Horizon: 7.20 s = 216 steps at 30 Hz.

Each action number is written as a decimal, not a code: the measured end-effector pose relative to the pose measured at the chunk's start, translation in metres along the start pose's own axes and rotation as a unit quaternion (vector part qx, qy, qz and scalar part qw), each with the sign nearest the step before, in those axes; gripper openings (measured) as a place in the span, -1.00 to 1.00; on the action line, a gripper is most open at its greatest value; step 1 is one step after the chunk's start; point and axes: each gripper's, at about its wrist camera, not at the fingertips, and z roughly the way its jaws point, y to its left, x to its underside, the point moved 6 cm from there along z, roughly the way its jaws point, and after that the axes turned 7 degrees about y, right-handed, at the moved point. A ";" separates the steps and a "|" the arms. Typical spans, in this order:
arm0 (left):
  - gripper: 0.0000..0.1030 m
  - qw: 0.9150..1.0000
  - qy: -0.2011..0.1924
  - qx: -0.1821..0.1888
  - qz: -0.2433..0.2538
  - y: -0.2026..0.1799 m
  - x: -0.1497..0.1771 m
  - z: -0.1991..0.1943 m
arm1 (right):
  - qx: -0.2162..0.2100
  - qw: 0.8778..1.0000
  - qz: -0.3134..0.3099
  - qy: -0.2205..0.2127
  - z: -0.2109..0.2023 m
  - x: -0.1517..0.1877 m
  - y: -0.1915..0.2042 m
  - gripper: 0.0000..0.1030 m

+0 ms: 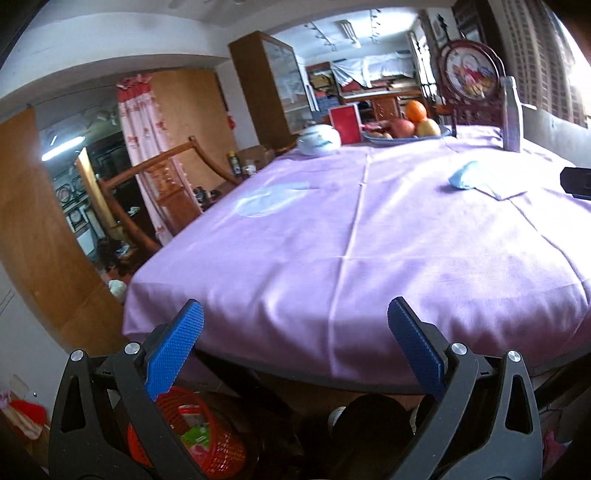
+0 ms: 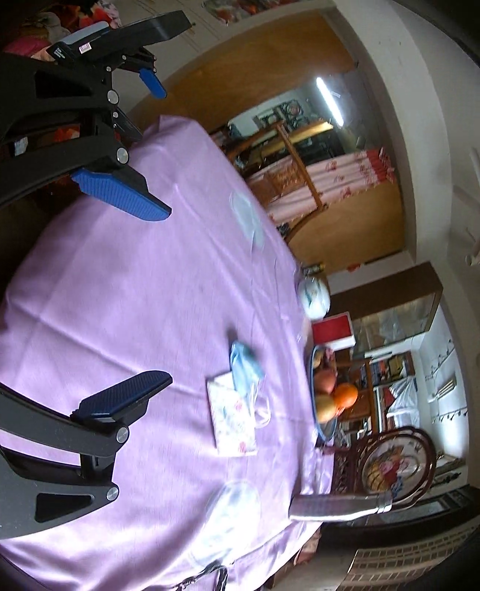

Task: Collect trash

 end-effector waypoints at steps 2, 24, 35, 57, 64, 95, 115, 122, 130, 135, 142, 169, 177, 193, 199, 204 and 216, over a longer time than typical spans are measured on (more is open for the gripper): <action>0.87 1.000 0.006 0.007 0.004 -0.007 -0.003 0.010 | 0.010 1.000 0.006 0.007 0.005 -0.002 -0.009 0.59; 0.87 0.985 0.059 0.164 0.006 -0.048 -0.091 0.068 | 0.108 0.986 0.110 0.071 0.101 -0.092 -0.139 0.69; 0.88 0.960 0.099 0.230 0.127 -0.209 -0.165 0.130 | 0.150 0.977 0.149 -0.010 0.056 -0.103 -0.171 0.70; -0.05 0.947 0.109 0.302 0.004 -0.155 -0.194 0.158 | 0.121 0.981 0.124 0.093 0.107 -0.082 -0.156 0.70; 0.68 0.955 0.116 0.274 0.011 -0.162 -0.191 0.165 | 0.133 0.978 0.092 0.134 0.129 -0.075 -0.146 0.18; -0.53 0.965 0.066 0.247 -0.051 -0.059 -0.136 0.103 | 0.089 0.990 0.098 -0.041 0.049 -0.109 -0.138 -0.97; -0.52 0.968 0.128 0.027 -0.215 0.186 0.090 0.024 | 0.072 0.994 0.076 -0.043 0.042 -0.091 -0.117 -0.97; -0.52 0.961 0.117 0.004 -0.250 0.220 0.135 0.011 | 0.032 0.998 0.052 -0.027 0.048 -0.092 -0.049 -0.97; -0.52 0.961 0.085 -0.018 -0.264 0.256 0.159 -0.010 | -0.082 0.994 -0.065 -0.021 0.050 -0.101 0.135 -0.97; -0.52 0.957 0.068 -0.017 -0.281 0.273 0.166 -0.016 | -0.148 0.980 -0.134 0.000 0.054 -0.085 0.241 -0.97; -0.52 0.955 0.072 -0.027 -0.288 0.290 0.185 -0.011 | -0.222 0.950 -0.214 0.057 0.072 -0.037 0.365 -0.97; 0.59 0.938 0.172 -0.006 -0.299 0.291 0.261 0.046 | -0.221 0.901 -0.208 0.308 0.253 0.178 0.440 -0.43; 0.61 0.944 0.187 -0.033 -0.271 0.289 0.263 0.023 | -0.169 0.915 -0.215 0.296 0.235 0.192 0.410 -0.27; 0.83 0.952 0.180 -0.083 -0.232 0.285 0.272 -0.060 | -0.115 0.928 -0.230 0.271 0.156 0.239 0.396 0.22; 0.87 0.956 0.167 -0.080 -0.227 0.283 0.276 -0.073 | -0.103 0.933 -0.237 0.250 0.133 0.242 0.401 0.34; 0.87 0.957 0.166 -0.082 -0.224 0.282 0.276 -0.072 | -0.095 0.934 -0.240 0.246 0.123 0.245 0.398 0.38; 0.87 0.959 0.165 -0.083 -0.213 0.274 0.272 -0.072 | -0.095 0.935 -0.232 0.252 0.123 0.247 0.392 0.42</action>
